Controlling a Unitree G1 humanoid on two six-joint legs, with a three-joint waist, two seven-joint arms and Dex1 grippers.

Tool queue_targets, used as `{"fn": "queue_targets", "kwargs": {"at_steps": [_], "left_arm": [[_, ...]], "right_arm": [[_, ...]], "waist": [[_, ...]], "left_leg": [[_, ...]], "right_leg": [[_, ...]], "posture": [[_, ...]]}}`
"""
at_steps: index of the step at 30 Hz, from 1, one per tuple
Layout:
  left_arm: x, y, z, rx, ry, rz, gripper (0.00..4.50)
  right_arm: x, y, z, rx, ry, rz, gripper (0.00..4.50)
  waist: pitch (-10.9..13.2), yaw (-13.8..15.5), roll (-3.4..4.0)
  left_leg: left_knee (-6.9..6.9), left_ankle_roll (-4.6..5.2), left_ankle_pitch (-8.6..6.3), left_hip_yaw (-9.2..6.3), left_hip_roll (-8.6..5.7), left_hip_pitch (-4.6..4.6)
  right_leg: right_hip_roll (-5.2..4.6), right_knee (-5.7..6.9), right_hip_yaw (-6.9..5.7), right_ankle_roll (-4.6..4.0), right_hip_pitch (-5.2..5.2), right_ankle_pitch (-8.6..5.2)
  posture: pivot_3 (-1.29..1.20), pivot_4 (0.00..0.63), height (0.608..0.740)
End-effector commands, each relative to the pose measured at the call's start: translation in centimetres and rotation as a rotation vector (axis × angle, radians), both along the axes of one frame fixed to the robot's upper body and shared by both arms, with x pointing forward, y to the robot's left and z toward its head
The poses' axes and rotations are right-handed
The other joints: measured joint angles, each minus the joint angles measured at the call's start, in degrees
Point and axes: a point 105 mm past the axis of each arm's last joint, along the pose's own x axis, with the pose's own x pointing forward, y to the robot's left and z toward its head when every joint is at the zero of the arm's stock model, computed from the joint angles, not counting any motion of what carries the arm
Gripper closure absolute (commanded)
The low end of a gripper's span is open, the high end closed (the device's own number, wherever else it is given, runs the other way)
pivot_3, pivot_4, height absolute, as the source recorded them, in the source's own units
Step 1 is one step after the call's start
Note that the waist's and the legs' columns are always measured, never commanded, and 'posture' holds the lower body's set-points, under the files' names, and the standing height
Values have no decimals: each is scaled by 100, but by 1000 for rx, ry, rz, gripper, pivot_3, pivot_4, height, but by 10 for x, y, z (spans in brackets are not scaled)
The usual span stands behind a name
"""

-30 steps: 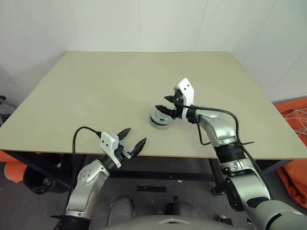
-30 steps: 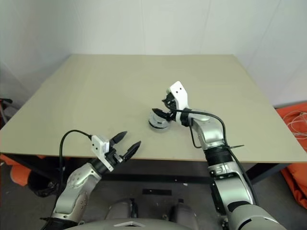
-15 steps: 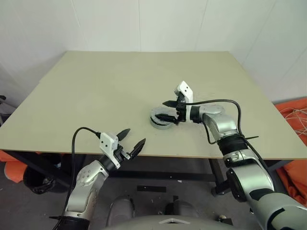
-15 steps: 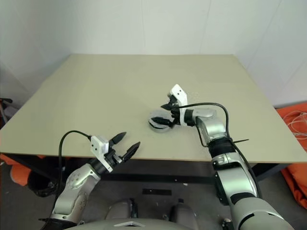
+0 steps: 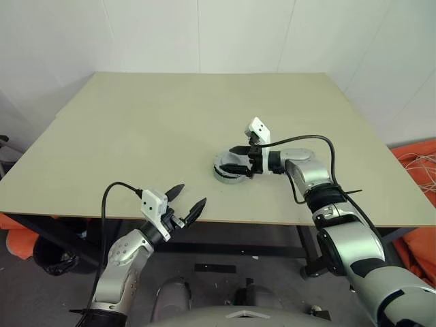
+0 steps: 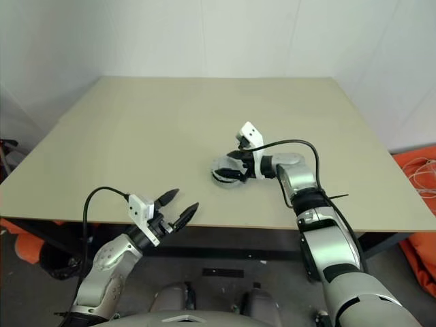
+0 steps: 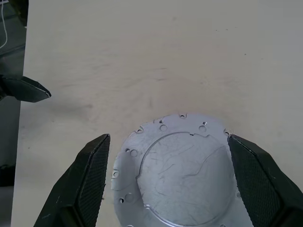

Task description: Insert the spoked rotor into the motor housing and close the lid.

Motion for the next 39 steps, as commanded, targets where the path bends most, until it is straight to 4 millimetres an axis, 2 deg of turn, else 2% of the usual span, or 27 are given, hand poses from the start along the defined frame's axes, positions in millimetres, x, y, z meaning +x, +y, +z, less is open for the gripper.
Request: {"fn": "queue_targets", "kwargs": {"at_steps": [1,25,29,39], "left_arm": [[3,1,14,-2,-62,-1,0],[3,1,15,-4,-68,11,0],[3,0,16,-5,-69,12,0],[3,-1,18,-6,-71,9,0]], "right_arm": [[5,5,10,-10,-53,22,20],[9,-2,-3,-52,-32,14,20],[10,-1,-2,-55,-36,14,1283],[12,-1,3,-14,-50,-25,1313]], "waist": [[0,0,0],[0,1,0],[0,1,0],[0,-3,0]], "left_leg": [[0,0,0,0,0,-1],[1,3,-2,0,2,-1],[1,3,-2,0,2,-2],[2,4,-2,1,3,-2]], "right_leg": [[0,0,0,0,0,0],[0,0,-1,-4,-1,1],[0,0,-1,-4,-2,1],[0,1,-2,-4,-3,1]], "posture": [[0,0,740],[0,0,740],[0,0,740],[0,0,740]]}}
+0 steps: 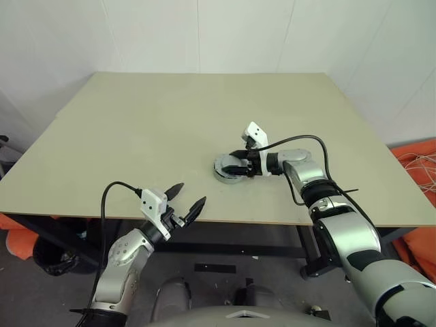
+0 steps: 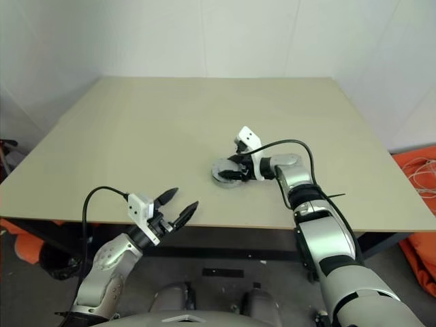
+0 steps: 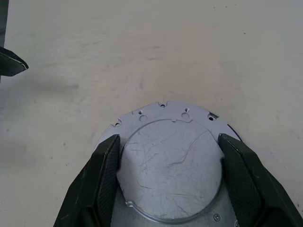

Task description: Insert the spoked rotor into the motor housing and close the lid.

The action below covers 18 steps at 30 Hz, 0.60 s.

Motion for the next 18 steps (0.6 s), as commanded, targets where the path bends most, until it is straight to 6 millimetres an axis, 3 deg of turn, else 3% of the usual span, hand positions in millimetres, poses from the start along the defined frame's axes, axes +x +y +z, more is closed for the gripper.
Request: {"fn": "queue_targets", "kwargs": {"at_steps": [1,10,18], "left_arm": [[1,-2,15,-4,-61,-3,0],[2,-2,17,-7,-57,-7,0],[1,-1,18,-5,-56,-8,0]], "right_arm": [[7,3,18,54,-61,-29,1313],[-9,12,2,52,-61,-71,1313],[-13,13,1,32,-52,-74,1313]], "waist": [[0,0,0],[0,0,-1],[0,-9,-1]], "left_leg": [[0,0,0,0,0,0],[-3,1,-1,1,0,0],[-7,2,-2,1,0,1]], "right_leg": [[0,0,0,0,0,0],[1,-2,0,0,-2,0],[1,-9,0,2,-1,-2]], "posture": [[0,0,740],[0,0,740],[0,0,740]]}}
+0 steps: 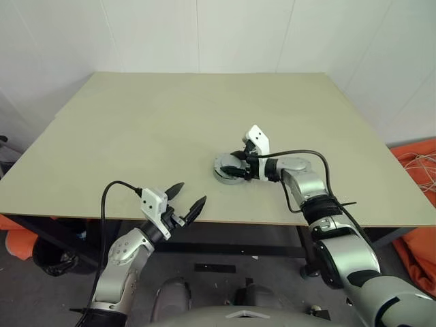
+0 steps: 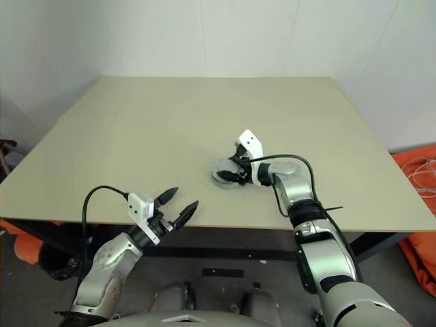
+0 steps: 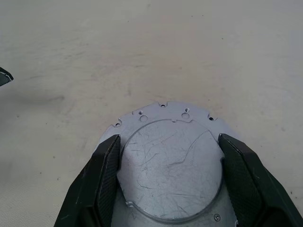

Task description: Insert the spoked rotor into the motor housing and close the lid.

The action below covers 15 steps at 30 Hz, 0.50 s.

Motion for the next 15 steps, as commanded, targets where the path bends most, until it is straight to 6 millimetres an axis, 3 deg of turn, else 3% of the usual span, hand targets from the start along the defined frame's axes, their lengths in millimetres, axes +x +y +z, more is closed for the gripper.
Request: {"fn": "queue_targets", "kwargs": {"at_steps": [1,15], "left_arm": [[1,-1,16,-6,-56,-5,0],[-1,0,11,-10,-48,3,0]], "right_arm": [[-3,9,4,0,-6,30,1313],[0,13,0,-68,-29,5,1313]], "waist": [[0,-1,0],[0,-50,0]], "left_leg": [[0,0,0,0,0,0],[0,-1,0,0,0,8]], "right_leg": [[0,-1,0,0,0,0],[0,-1,0,35,8,-20]], "posture": [[0,0,740],[0,0,740]]}}
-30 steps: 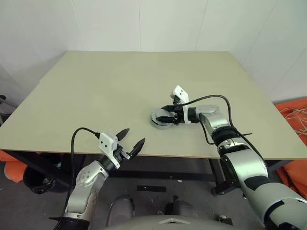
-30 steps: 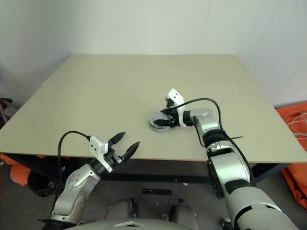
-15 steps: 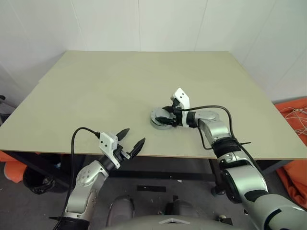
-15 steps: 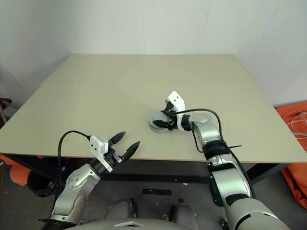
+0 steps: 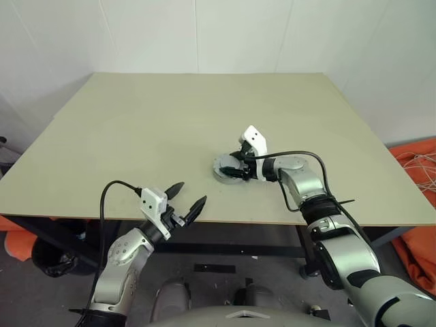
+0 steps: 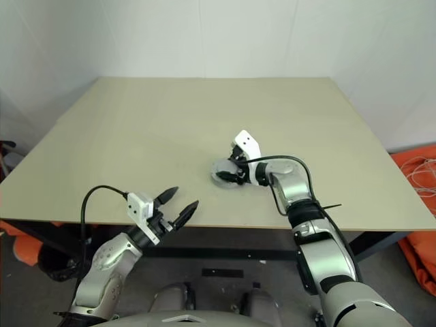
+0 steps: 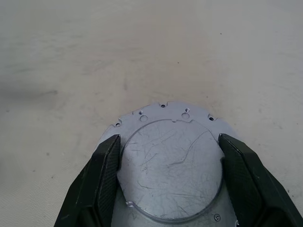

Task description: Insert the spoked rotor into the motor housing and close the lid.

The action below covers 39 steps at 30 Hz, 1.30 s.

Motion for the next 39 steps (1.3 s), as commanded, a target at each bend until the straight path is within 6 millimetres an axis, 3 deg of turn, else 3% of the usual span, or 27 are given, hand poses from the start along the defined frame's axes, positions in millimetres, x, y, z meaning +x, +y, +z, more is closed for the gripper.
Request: {"fn": "queue_targets", "kwargs": {"at_steps": [1,18,39], "left_arm": [[1,1,9,-7,-46,3,0],[1,2,4,-12,-39,0,0],[0,0,8,-15,-43,-1,0]], "right_arm": [[-1,7,1,-17,-12,11,1313],[-9,5,1,-62,2,40,1313],[6,2,6,-22,-46,-101,1313]], "waist": [[0,-20,0],[0,-78,0],[0,-90,0]], "left_leg": [[0,0,0,0,0,0],[-3,4,-2,-1,-2,-4],[-2,2,-2,-1,-2,-1]], "right_leg": [[0,0,0,0,0,0],[0,-6,0,-19,0,11],[-1,-6,1,3,2,-2]], "posture": [[0,0,740],[0,0,740],[0,0,740]]}}
